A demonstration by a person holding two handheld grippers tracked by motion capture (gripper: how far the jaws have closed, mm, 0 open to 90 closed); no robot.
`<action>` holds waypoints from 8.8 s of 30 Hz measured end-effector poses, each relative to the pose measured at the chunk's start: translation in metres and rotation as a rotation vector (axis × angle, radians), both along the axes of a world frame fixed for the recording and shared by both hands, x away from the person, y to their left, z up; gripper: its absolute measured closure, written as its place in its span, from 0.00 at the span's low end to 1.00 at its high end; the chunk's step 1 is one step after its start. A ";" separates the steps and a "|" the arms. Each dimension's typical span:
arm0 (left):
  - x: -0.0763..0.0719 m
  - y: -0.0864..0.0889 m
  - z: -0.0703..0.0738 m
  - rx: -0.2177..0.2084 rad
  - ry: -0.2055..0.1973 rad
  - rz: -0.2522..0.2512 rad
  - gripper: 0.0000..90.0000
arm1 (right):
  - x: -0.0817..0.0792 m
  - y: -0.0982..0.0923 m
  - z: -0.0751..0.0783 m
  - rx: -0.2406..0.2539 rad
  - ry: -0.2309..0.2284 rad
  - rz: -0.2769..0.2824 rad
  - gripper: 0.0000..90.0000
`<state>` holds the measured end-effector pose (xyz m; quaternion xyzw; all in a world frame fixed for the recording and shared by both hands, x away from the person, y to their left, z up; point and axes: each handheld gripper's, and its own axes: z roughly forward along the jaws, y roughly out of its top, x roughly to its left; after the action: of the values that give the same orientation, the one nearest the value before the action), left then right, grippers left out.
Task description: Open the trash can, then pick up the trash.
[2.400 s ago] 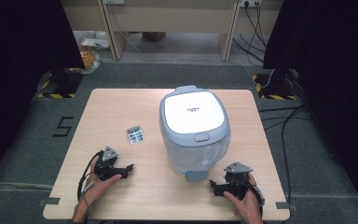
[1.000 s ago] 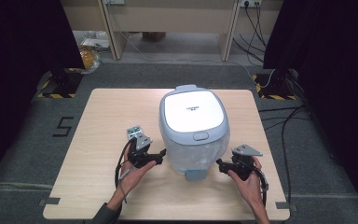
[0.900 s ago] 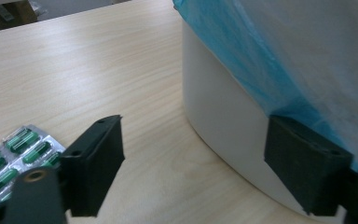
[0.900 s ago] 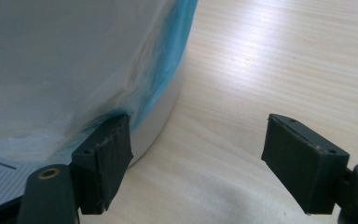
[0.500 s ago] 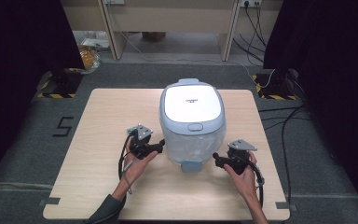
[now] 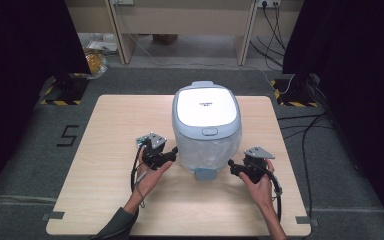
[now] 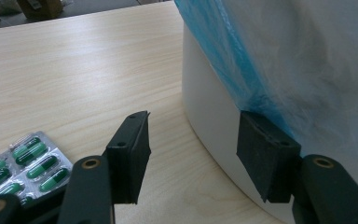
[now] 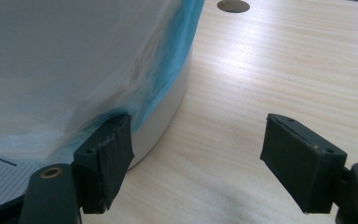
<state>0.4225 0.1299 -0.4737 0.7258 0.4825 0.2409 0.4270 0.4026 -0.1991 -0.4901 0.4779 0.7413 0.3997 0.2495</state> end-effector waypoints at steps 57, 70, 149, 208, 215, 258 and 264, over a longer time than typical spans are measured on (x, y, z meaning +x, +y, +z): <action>-0.066 0.085 -0.050 0.112 0.142 -0.091 0.17 | -0.031 0.056 -0.014 -0.036 0.043 0.068 0.17; -0.066 0.085 -0.050 0.112 0.142 -0.091 0.17 | -0.035 0.063 -0.014 -0.099 0.001 0.045 0.17; 0.025 0.082 -0.034 0.045 0.082 0.156 0.18 | -0.034 0.069 -0.022 -0.162 0.008 0.038 0.17; 0.062 0.067 -0.039 0.144 0.194 0.043 0.38 | -0.033 0.067 -0.023 -0.149 0.007 0.048 0.17; 0.056 0.069 -0.034 0.133 0.185 0.016 0.38 | -0.032 0.066 -0.023 -0.145 0.009 0.049 0.17; 0.010 0.089 0.068 -0.034 0.073 -0.151 0.38 | -0.032 0.066 -0.023 -0.129 0.020 0.046 0.17; 0.004 0.091 0.086 -0.031 0.044 -0.168 0.38 | -0.032 0.066 -0.023 -0.130 0.018 0.046 0.17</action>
<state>0.4261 0.2206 -0.3881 0.7621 0.4327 0.1808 0.4464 0.3705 -0.1335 -0.5132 0.4470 0.7789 0.3519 0.2639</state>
